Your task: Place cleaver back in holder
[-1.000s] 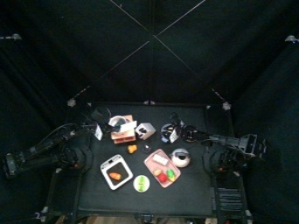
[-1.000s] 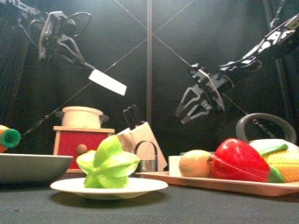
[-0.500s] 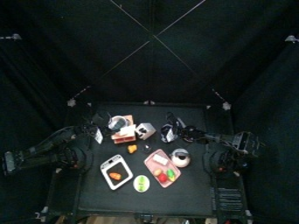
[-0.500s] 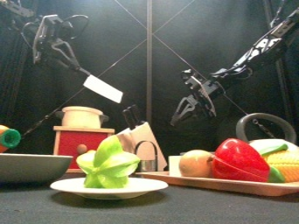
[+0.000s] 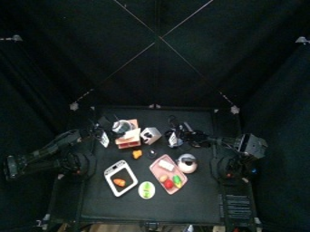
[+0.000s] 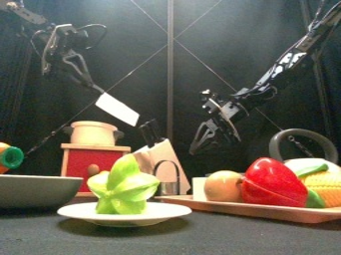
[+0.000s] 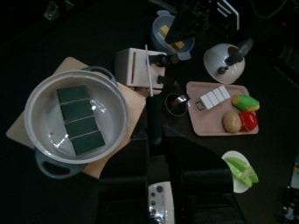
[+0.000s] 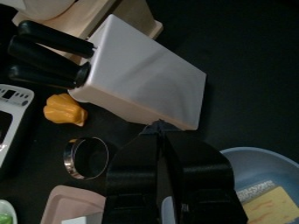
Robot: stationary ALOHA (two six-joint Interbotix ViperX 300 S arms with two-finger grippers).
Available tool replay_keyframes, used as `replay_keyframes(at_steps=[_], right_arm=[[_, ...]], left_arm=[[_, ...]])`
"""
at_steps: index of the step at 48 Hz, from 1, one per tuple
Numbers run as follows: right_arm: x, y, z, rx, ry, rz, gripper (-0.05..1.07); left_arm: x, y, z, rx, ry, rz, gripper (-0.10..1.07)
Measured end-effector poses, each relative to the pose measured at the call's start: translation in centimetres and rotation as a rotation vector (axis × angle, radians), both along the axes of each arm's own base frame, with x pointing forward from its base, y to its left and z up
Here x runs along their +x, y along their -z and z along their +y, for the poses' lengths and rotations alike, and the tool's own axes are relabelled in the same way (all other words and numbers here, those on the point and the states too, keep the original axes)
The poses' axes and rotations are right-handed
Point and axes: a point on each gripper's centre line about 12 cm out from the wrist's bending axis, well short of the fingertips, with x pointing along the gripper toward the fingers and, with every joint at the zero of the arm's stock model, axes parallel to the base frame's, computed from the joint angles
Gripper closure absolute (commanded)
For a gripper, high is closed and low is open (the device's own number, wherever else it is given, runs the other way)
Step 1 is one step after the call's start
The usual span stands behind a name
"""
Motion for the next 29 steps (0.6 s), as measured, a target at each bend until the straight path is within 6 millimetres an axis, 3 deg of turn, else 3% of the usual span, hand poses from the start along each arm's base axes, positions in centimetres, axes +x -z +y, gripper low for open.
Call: replay_keyframes(at_steps=[14, 29], right_arm=[[1.9, -0.6, -2.1, -0.018, 0.018, -0.024, 0.7], [3.1, 0.8, -3.5, -0.01, 0.03, -0.006, 0.7]], left_arm=[[1.0, 1.6, 0.8, -0.025, -0.005, 0.06, 0.62], [1.5, 1.4, 1.1, -0.02, -0.003, 0.068, 0.62]])
